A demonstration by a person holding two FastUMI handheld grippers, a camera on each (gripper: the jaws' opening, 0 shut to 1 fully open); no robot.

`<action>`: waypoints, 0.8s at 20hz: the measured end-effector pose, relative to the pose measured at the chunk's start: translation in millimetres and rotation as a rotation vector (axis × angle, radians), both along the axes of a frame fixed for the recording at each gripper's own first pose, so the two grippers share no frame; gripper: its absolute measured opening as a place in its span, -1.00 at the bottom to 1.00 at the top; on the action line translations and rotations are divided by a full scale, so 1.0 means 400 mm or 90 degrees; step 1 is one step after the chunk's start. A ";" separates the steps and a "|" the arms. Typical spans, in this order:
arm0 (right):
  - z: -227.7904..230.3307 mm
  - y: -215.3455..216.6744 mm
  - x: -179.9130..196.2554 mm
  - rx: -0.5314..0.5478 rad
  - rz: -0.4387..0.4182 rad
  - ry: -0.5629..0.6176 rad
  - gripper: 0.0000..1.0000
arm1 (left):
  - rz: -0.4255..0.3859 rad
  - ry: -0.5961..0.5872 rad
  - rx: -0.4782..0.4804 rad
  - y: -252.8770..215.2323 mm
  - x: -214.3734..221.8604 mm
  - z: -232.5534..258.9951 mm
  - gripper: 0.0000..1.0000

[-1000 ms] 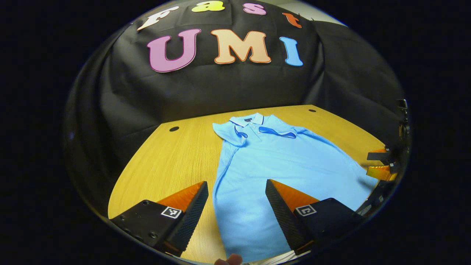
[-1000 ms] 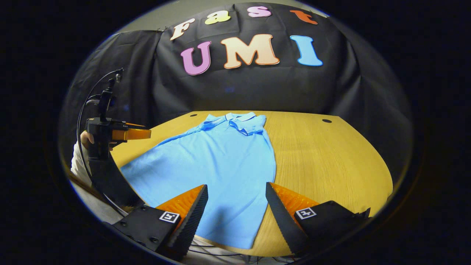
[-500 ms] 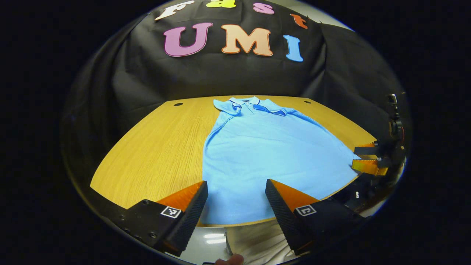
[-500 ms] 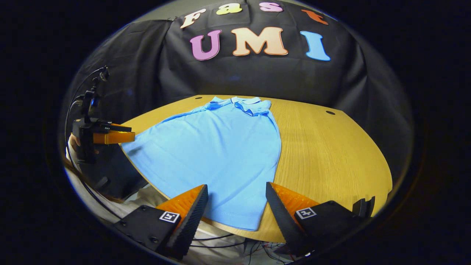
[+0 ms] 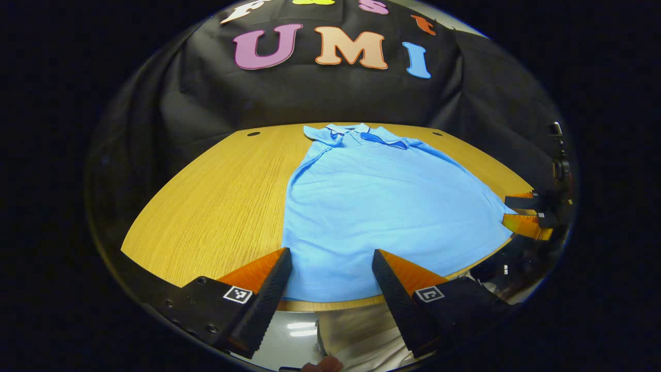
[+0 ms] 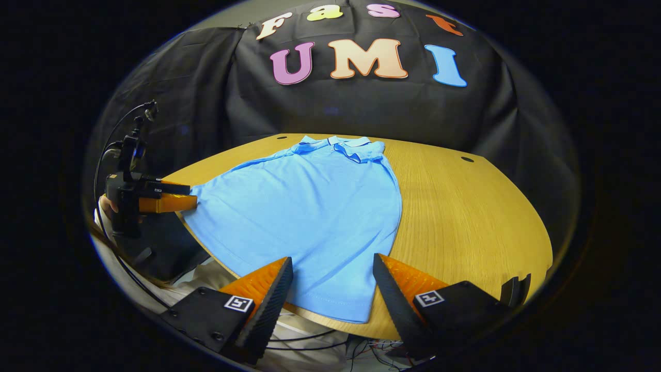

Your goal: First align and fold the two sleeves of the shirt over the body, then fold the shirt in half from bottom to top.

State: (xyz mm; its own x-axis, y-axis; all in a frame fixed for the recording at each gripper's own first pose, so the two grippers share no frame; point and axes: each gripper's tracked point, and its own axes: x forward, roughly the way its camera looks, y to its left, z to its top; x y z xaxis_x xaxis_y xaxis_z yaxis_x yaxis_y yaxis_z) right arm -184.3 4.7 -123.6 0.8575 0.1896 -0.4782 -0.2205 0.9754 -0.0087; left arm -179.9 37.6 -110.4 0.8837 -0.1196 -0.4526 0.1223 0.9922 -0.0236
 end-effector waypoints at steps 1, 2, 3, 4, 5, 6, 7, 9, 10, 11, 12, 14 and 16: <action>-0.003 0.008 0.002 0.003 0.005 -0.003 0.92 | -0.001 -0.012 -0.002 -0.004 0.007 0.006 0.94; -0.007 0.020 0.005 0.004 0.012 -0.005 0.79 | -0.004 -0.010 -0.003 -0.012 0.015 0.002 0.92; -0.004 0.029 0.008 0.004 0.018 -0.006 0.69 | -0.008 -0.016 -0.005 -0.016 0.016 0.006 0.84; -0.004 0.038 0.012 0.004 0.027 -0.007 0.42 | -0.017 -0.018 -0.008 -0.026 0.017 0.005 0.76; -0.006 0.047 0.011 0.006 0.034 -0.006 0.34 | -0.027 -0.023 -0.012 -0.037 0.020 0.007 0.56; -0.006 0.054 0.012 0.008 0.040 -0.007 0.15 | -0.036 -0.026 -0.016 -0.045 0.024 0.008 0.39; -0.005 0.062 0.015 0.008 0.044 -0.006 0.05 | -0.043 -0.029 -0.020 -0.054 0.029 0.010 -0.02; -0.005 0.072 0.021 0.015 0.051 -0.006 -0.14 | -0.048 -0.032 -0.034 -0.066 0.032 0.011 -0.48; -0.003 0.074 0.026 0.023 0.049 -0.005 -0.54 | -0.047 -0.034 -0.033 -0.071 0.032 0.010 -0.65; -0.006 0.076 0.026 0.029 0.045 -0.002 -0.68 | -0.050 -0.037 -0.030 -0.072 0.034 0.012 -0.87; -0.003 0.079 0.027 0.031 0.044 -0.002 -0.76 | -0.048 -0.036 -0.031 -0.070 0.035 0.011 -0.89; 0.001 0.079 0.026 0.027 0.043 -0.009 -0.76 | -0.042 -0.035 -0.034 -0.069 0.039 0.010 -0.99; 0.013 0.070 0.033 0.028 0.021 -0.020 -0.89 | -0.038 -0.037 -0.029 -0.066 0.038 0.014 -1.00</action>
State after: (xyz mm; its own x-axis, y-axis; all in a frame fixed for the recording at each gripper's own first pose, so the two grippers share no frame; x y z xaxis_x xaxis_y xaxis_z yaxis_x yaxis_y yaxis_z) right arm -171.2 32.8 -118.3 0.8651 0.2380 -0.4415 -0.2523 0.9673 0.0270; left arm -164.6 11.1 -105.0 0.8991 -0.1912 -0.3938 0.1829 0.9814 -0.0590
